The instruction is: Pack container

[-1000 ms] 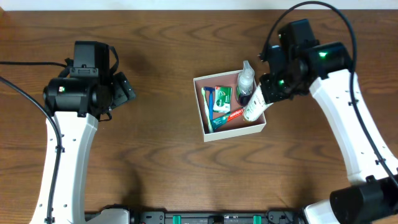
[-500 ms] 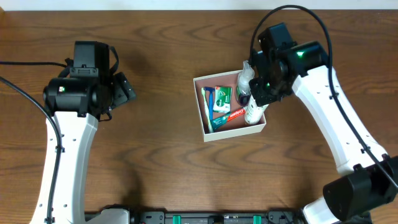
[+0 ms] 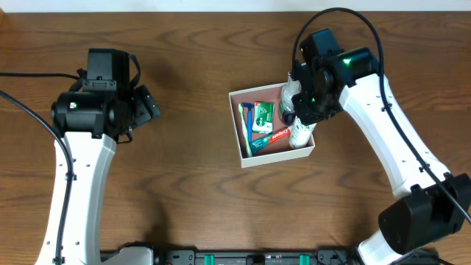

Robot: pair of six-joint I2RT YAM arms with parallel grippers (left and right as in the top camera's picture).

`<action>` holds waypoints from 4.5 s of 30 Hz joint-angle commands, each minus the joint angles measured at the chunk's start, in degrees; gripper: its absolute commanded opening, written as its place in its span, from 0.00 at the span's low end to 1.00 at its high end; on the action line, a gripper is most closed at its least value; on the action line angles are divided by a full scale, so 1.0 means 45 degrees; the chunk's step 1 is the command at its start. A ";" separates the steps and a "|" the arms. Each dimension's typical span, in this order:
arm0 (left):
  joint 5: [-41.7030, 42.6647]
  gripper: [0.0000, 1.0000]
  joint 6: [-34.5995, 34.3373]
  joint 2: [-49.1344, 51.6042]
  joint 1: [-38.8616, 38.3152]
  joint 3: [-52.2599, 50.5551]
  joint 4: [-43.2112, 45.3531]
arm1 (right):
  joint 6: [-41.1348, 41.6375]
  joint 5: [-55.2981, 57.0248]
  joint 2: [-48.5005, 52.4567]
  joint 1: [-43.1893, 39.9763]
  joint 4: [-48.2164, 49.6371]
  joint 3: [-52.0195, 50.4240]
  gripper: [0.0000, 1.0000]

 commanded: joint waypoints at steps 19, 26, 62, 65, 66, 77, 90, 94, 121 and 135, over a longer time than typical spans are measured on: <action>-0.0063 0.98 -0.0199 0.0034 0.0053 0.0015 -0.0039 | 0.0491 0.0107 0.0024 0.0102 0.0185 0.1151 0.60; -0.0063 0.98 -0.0199 0.0034 0.0053 0.0015 -0.0039 | 0.1039 0.0631 0.0019 -0.0005 -0.0282 0.2623 0.61; -0.0063 0.98 -0.0199 0.0034 0.0053 0.0015 -0.0039 | 0.5819 0.2055 0.0063 -0.8388 -0.0418 0.0724 0.99; -0.0063 0.98 -0.0199 0.0034 0.0053 0.0015 -0.0039 | 0.5819 0.1914 0.0063 -0.8388 0.0126 -0.0010 0.99; -0.0063 0.98 -0.0204 0.0034 0.0053 0.0015 -0.0039 | 0.5819 0.1914 0.0063 -0.8388 0.0155 -0.0228 0.99; -0.0058 0.98 -0.0204 0.0034 0.0053 0.0015 0.0350 | 0.5819 0.1914 0.0063 -0.8388 0.0126 -0.1015 0.99; -0.0058 0.98 -0.0199 0.0034 0.0053 0.0015 0.0340 | 0.5819 0.1914 0.0063 -0.8388 0.0126 -0.1015 0.99; -0.0063 0.98 -0.0146 0.0034 0.0053 0.0015 -0.0092 | 0.5819 0.1914 0.0063 -0.8388 0.0126 -0.1015 0.99; 0.2001 0.98 0.3424 -1.2735 0.0233 -1.2983 1.1701 | 0.5819 0.1914 0.0063 -0.8388 0.0126 -0.1015 0.99; 0.2293 0.98 0.3429 -1.4916 0.0233 -1.6670 1.6150 | 0.5819 0.1914 0.0063 -0.8388 0.0126 -0.1015 0.99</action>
